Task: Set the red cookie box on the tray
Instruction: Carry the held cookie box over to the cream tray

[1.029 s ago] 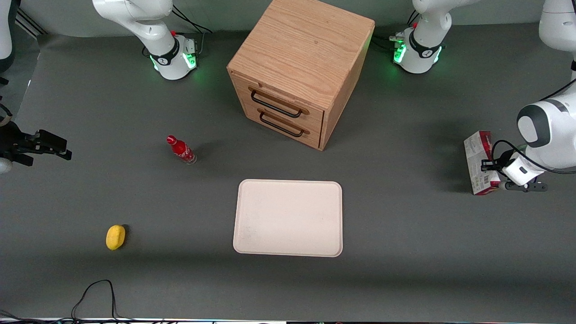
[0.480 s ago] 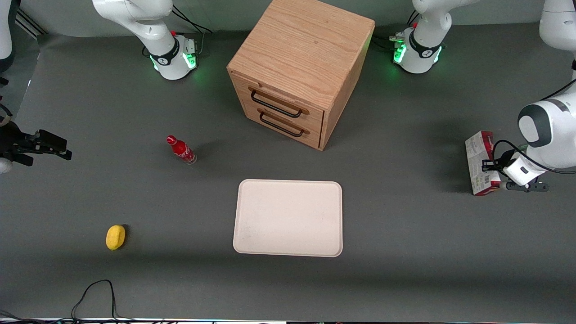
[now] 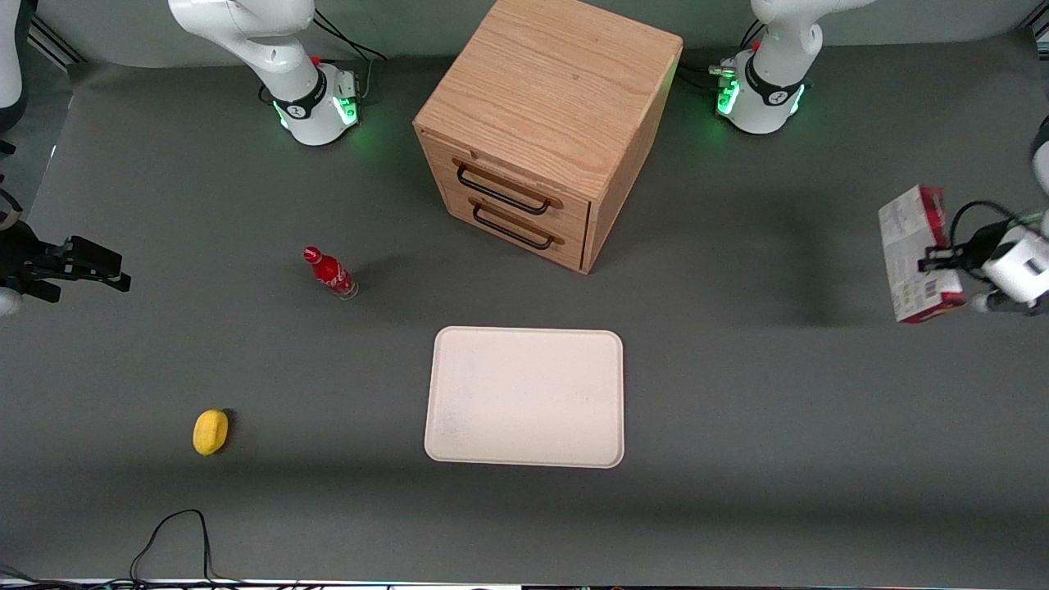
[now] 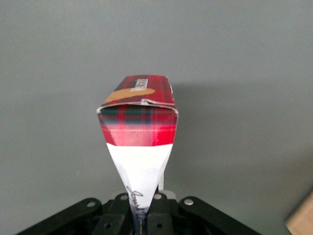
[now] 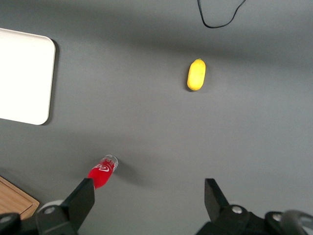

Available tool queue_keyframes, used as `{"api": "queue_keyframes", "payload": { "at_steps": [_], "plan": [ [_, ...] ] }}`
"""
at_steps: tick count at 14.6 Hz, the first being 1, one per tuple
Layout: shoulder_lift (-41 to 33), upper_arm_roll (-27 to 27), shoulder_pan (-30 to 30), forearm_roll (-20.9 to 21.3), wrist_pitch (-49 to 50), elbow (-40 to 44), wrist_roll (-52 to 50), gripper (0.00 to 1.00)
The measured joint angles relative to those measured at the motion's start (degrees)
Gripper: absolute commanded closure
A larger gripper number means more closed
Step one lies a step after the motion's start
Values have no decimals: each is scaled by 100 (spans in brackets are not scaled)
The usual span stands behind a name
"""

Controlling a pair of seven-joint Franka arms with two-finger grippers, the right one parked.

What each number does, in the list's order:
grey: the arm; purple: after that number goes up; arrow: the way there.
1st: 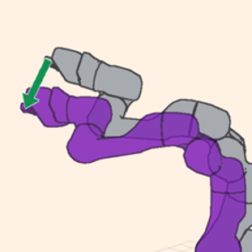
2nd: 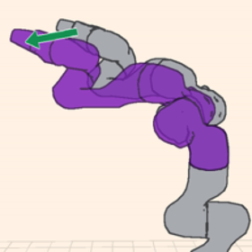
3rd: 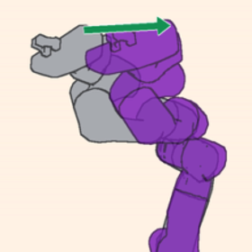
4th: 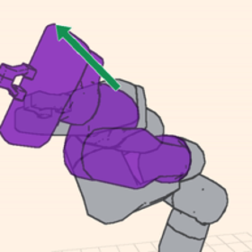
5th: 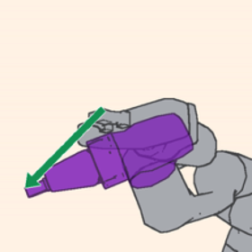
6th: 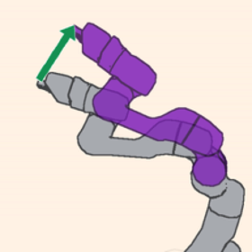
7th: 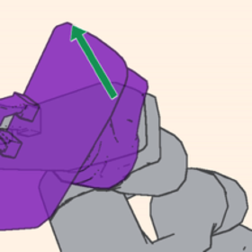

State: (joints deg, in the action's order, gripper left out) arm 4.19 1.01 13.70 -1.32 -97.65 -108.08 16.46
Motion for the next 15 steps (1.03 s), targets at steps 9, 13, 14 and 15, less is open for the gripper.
{"api": "queue_keyframes", "payload": {
  "at_steps": [9, 13, 14, 15],
  "plan": [
    [92, -1, -73, -2, 2045, 2023, -77, 100],
    [471, -50, -905, -53, 2038, 2352, -1072, 100],
    [636, -89, -1188, -83, 2024, 2474, -1404, 100],
    [849, -146, -1451, -155, 1996, 2637, -1796, 100]
  ]
}}
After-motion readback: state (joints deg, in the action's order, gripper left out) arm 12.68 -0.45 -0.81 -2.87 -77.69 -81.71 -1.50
